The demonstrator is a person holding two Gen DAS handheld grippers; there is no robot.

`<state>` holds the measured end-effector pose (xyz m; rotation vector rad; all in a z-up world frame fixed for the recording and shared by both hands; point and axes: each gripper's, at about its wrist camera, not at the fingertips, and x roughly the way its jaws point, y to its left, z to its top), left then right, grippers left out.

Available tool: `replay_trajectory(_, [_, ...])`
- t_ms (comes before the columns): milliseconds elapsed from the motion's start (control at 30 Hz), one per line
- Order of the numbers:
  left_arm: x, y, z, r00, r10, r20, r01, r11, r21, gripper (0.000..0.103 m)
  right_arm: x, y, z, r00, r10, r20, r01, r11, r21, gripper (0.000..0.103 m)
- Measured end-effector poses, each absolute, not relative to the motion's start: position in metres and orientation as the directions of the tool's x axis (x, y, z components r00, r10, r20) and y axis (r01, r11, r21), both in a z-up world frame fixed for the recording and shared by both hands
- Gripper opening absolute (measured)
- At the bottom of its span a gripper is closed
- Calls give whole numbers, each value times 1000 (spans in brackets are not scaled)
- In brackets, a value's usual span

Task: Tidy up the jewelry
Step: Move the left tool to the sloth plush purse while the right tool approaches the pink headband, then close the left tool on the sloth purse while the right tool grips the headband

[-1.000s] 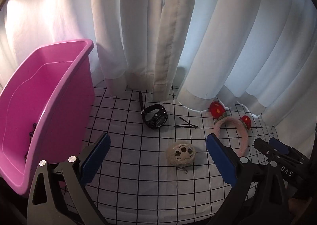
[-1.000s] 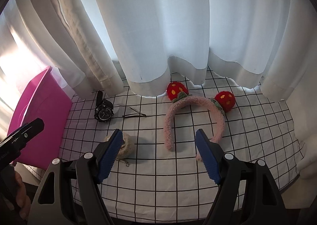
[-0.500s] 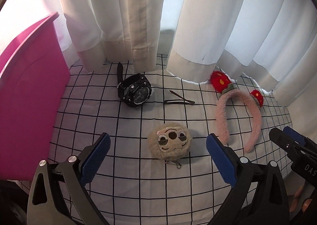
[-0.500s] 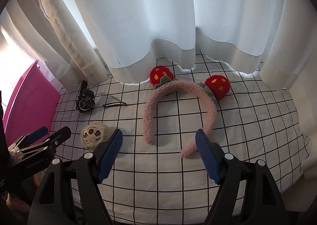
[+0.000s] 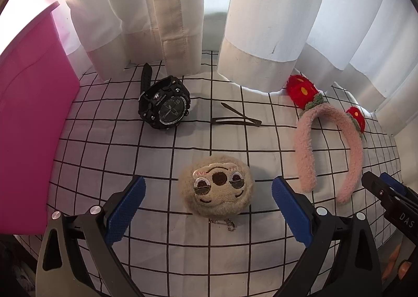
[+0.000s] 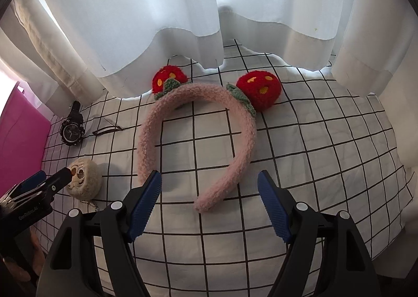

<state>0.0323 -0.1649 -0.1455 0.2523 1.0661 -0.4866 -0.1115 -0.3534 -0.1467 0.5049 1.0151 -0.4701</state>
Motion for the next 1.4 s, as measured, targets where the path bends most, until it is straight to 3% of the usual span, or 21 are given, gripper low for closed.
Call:
replay_trajectory(533, [46, -170, -174, 392, -197, -899, 452, 892, 1, 96, -90, -391, -188, 372, -123, -920, 631, 760, 153, 72])
replay_trajectory(1067, [52, -175, -196, 398, -200, -895, 438, 899, -6, 96, -71, -392, -207, 352, -233, -906, 615, 788, 37, 73])
replay_trajectory(1400, [53, -175, -211, 409, -178, -895, 433, 901, 18, 98, -59, -386, -217, 363, -275, -890, 634, 773, 20, 91])
